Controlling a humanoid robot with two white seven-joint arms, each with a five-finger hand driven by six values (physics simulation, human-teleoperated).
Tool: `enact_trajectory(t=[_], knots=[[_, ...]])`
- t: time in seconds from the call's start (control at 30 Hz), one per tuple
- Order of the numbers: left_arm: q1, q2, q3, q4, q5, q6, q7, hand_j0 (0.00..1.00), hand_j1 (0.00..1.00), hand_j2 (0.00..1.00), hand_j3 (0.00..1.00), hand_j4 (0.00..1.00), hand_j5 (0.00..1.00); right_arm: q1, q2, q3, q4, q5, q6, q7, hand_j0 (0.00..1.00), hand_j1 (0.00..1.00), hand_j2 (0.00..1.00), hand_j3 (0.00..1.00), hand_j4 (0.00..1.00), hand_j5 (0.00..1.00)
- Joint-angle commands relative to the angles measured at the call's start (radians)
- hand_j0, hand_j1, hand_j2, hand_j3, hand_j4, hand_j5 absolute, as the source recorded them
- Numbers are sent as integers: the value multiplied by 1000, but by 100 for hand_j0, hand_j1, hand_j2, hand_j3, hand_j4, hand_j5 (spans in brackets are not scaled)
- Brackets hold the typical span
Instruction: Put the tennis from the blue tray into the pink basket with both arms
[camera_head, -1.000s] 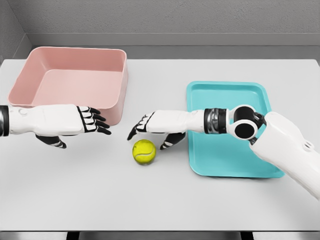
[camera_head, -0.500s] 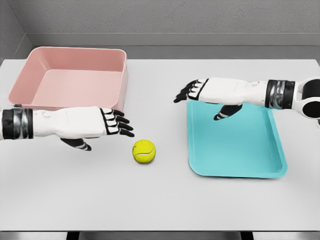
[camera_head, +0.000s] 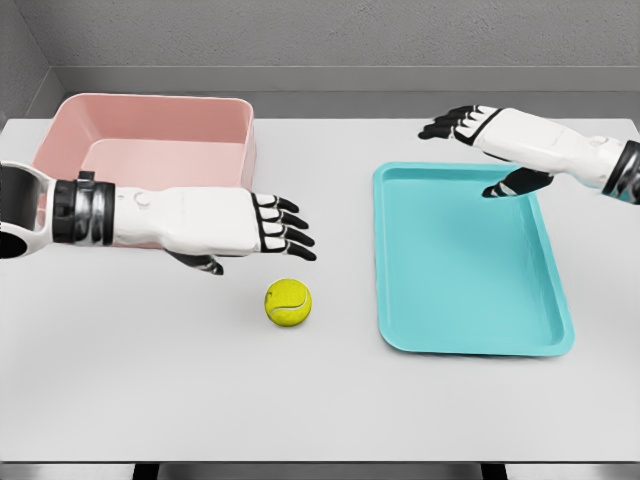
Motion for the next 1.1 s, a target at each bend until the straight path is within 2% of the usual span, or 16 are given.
enact_trajectory(t=[0.0, 0.1, 0.23, 0.33, 0.4, 0.6, 0.7, 0.87, 0.93, 1.0, 1.07], knots=[[0, 0, -29, 0, 47, 2, -5, 100, 100, 100, 100, 100, 100, 2, -8, -1, 25, -7, 1, -2, 100, 100, 100, 100, 100, 100], [0, -3, -95, 0, 63, 2, -48, 100, 100, 100, 100, 100, 100, 2, -7, -1, 26, -7, 1, 1, 100, 100, 100, 100, 100, 100], [-8, -46, -103, 0, 62, 2, -127, 100, 100, 100, 100, 100, 100, 0, -7, -1, 58, -7, 1, -1, 100, 100, 100, 100, 100, 100], [-29, -92, -103, 0, 62, 2, -127, 100, 100, 100, 100, 100, 100, 0, -5, -1, 60, -7, 1, 1, 100, 100, 100, 100, 100, 100], [-44, -114, -103, 0, 63, 2, -127, 100, 100, 100, 100, 100, 100, -3, -2, -2, 114, -7, 1, 1, 100, 100, 100, 100, 100, 100], [-41, -109, -103, 2, 71, 2, -127, 100, 100, 100, 100, 100, 100, -5, 12, -2, 131, -7, 1, 4, 100, 100, 100, 100, 100, 100], [-40, -97, -103, 2, 149, 2, -127, 100, 100, 100, 100, 100, 100, -5, 27, -2, 132, -7, 1, 5, 100, 100, 100, 100, 100, 100], [-43, -100, -105, 59, 200, 21, -127, 100, 100, 100, 100, 100, 100, -5, 33, -2, 132, -7, 1, 5, 100, 100, 100, 100, 100, 100], [-48, -111, -105, 95, 192, 48, -127, 100, 100, 100, 100, 100, 100, -5, 33, -2, 134, -7, 1, 5, 100, 100, 100, 100, 100, 100], [-46, -129, -117, 97, 180, 105, -127, 100, 100, 100, 100, 100, 100, -6, 50, -2, 175, -7, 1, 5, 100, 100, 100, 100, 100, 100], [-43, -132, -128, 95, 162, 114, -127, 100, 100, 100, 100, 100, 100, -8, 53, -2, 178, -7, 1, 5, 100, 100, 100, 100, 100, 100]])
